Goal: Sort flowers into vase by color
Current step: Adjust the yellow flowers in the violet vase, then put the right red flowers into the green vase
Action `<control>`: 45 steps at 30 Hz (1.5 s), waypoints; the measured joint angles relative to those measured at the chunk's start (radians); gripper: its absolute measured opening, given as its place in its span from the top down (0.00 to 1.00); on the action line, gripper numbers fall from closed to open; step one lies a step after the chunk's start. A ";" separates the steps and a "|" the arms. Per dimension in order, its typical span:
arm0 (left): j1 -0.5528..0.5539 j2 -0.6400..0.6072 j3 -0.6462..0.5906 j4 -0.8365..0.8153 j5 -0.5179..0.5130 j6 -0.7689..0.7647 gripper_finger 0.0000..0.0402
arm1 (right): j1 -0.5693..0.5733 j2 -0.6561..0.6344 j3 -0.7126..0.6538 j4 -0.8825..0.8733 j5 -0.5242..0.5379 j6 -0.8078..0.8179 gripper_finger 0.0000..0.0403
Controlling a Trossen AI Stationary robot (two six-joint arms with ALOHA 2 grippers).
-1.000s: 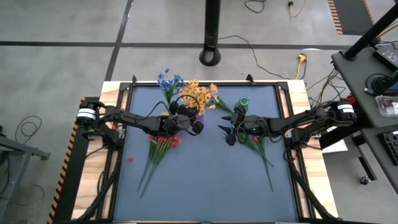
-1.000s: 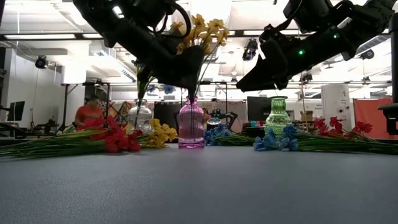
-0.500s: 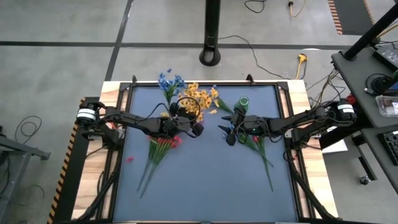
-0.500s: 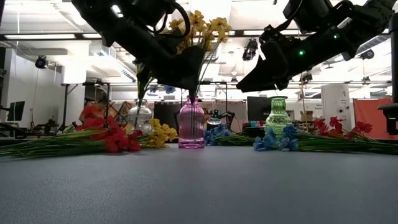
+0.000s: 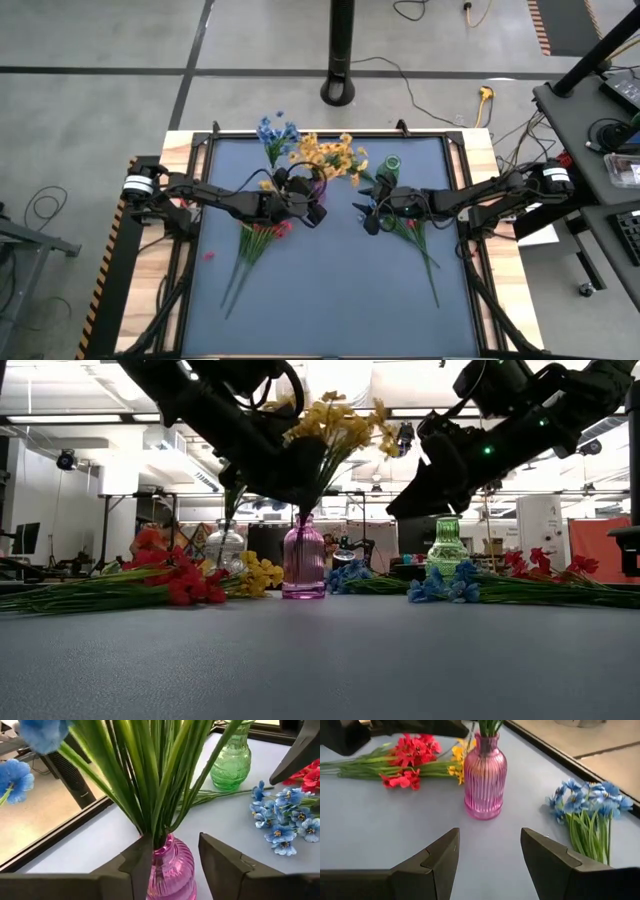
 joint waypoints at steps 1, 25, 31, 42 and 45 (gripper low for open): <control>0.000 0.000 0.001 0.000 0.000 0.000 0.63 | 0.000 0.000 0.000 -0.007 0.000 0.006 0.50; -0.073 -0.179 0.002 -0.272 -0.004 0.025 0.57 | 0.000 -0.002 0.175 -0.489 0.004 0.120 0.50; -0.126 -0.267 0.002 -0.403 -0.003 0.025 0.57 | 0.000 -0.002 0.269 -0.825 -0.033 0.351 0.50; -0.154 -0.369 0.003 -0.585 0.016 0.078 0.57 | 0.097 -0.003 0.426 -1.420 -0.311 0.699 0.50; -0.154 -0.376 0.003 -0.623 0.044 0.125 0.57 | 0.131 -0.004 0.459 -1.558 -0.337 0.783 0.50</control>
